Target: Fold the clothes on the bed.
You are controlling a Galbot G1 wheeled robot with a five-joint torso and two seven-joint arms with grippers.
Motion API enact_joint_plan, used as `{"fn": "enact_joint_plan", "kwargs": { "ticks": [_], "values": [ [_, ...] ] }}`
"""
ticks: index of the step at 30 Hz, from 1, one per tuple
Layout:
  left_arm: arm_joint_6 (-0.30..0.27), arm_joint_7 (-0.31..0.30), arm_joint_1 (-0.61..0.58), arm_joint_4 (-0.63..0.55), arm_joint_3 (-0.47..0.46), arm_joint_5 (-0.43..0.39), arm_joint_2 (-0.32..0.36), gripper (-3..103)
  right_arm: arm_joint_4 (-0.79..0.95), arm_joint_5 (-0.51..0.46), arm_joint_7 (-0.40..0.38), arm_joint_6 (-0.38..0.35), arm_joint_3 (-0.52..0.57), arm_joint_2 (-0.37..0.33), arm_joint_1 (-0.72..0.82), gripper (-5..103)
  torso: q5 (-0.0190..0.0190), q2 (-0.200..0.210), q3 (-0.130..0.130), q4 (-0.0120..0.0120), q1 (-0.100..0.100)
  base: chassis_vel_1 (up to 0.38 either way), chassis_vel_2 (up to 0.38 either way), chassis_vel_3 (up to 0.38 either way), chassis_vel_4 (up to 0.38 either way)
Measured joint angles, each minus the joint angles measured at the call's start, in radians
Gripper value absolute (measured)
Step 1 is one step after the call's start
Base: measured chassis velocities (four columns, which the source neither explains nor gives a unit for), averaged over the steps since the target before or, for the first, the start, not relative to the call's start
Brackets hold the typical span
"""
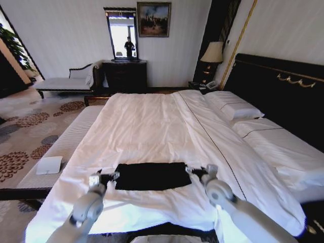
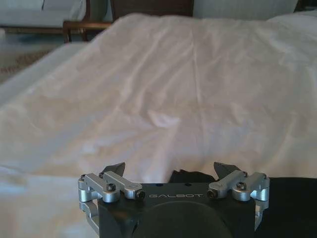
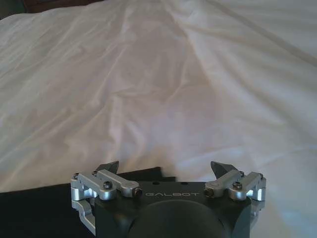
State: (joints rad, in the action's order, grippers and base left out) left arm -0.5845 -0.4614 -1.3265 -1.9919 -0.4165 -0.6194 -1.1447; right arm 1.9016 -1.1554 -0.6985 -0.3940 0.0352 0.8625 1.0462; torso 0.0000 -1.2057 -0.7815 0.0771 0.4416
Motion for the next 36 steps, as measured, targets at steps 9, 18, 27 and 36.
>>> {"fn": "enact_joint_plan", "kwargs": {
  "ticks": [9, 18, 27, 36],
  "values": [
    [0.038, 0.012, -0.086, 0.070, 0.050, 0.095, -0.011, 100, -0.071, 0.031, 0.019, -0.013, -0.069, 0.029, 0.017, 100, -0.0001, 0.000, 0.000, -0.0001, 0.000, 0.000, 0.000, 0.000, 0.000],
    [0.044, 0.013, -0.200, -0.003, -0.029, 0.105, 0.081, 100, 0.038, 0.073, -0.039, -0.015, -0.002, -0.075, 0.164, 100, -0.0001, 0.000, 0.000, 0.0001, -0.001, 0.000, 0.000, 0.000, 0.000],
    [0.169, 0.063, -0.124, -0.123, -0.247, -0.290, 0.051, 100, 0.174, -0.112, -0.138, 0.080, 0.121, -0.038, 0.235, 100, 0.0000, 0.000, 0.000, 0.0002, 0.000, 0.000, 0.000, 0.000, 0.000],
    [0.220, 0.130, -0.120, -0.226, -0.396, -0.388, 0.013, 100, 0.236, -0.202, -0.172, 0.170, 0.109, 0.084, 0.316, 100, 0.0001, 0.000, 0.000, 0.0002, -0.001, 0.000, 0.000, 0.000, 0.000]
  ]
}}
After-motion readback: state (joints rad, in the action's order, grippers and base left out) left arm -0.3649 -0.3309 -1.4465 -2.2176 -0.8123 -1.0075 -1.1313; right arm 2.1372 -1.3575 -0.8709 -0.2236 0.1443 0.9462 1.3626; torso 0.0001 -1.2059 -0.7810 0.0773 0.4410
